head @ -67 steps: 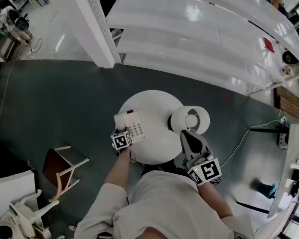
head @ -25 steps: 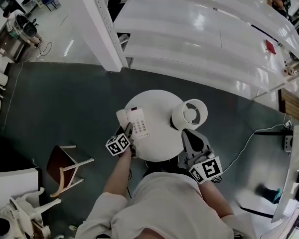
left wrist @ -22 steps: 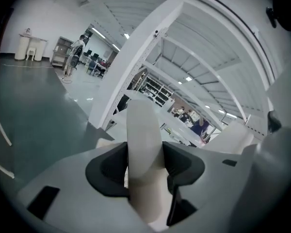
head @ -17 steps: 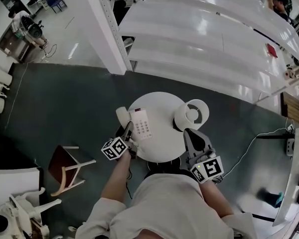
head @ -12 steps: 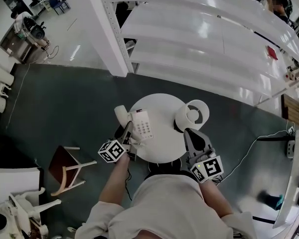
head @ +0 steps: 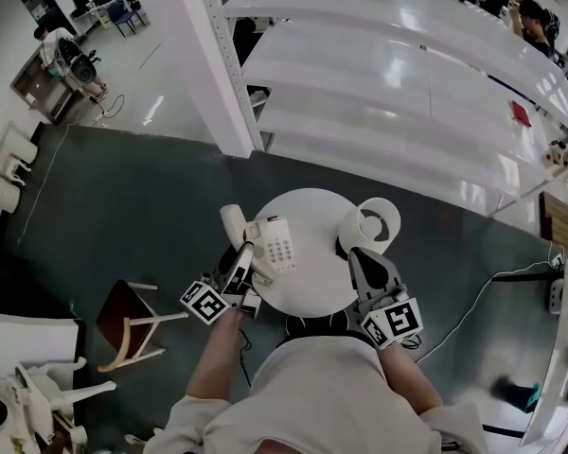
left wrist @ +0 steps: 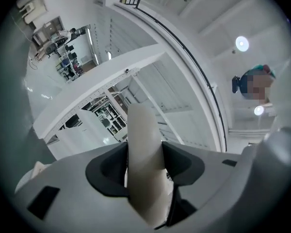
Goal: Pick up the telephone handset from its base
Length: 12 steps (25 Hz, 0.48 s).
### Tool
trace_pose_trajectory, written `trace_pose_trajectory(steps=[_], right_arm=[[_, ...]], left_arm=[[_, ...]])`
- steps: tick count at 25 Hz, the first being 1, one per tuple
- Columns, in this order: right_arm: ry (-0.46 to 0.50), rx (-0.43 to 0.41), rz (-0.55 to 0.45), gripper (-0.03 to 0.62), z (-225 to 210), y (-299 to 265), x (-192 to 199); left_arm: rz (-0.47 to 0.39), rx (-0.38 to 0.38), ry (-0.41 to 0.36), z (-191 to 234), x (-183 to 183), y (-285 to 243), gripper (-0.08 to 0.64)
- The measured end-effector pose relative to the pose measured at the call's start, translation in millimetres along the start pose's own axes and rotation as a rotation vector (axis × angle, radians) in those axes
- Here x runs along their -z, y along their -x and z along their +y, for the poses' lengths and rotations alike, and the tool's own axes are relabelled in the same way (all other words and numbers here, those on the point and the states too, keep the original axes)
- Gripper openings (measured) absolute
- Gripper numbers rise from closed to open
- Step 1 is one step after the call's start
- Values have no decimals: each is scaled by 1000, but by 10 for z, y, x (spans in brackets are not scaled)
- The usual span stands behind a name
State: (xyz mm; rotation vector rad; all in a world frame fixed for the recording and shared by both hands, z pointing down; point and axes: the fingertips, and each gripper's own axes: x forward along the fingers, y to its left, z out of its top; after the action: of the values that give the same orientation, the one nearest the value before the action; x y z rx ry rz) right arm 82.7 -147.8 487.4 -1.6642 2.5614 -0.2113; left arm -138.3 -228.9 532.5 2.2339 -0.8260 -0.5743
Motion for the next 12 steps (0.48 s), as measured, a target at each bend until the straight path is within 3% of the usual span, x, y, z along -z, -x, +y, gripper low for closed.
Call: trace_pose_trajectory(steps=[12], right_arm=[[10,-45,-17,8,94,-152,-53]], left_arm=[[-65,95,68,-279,-172,223,221]])
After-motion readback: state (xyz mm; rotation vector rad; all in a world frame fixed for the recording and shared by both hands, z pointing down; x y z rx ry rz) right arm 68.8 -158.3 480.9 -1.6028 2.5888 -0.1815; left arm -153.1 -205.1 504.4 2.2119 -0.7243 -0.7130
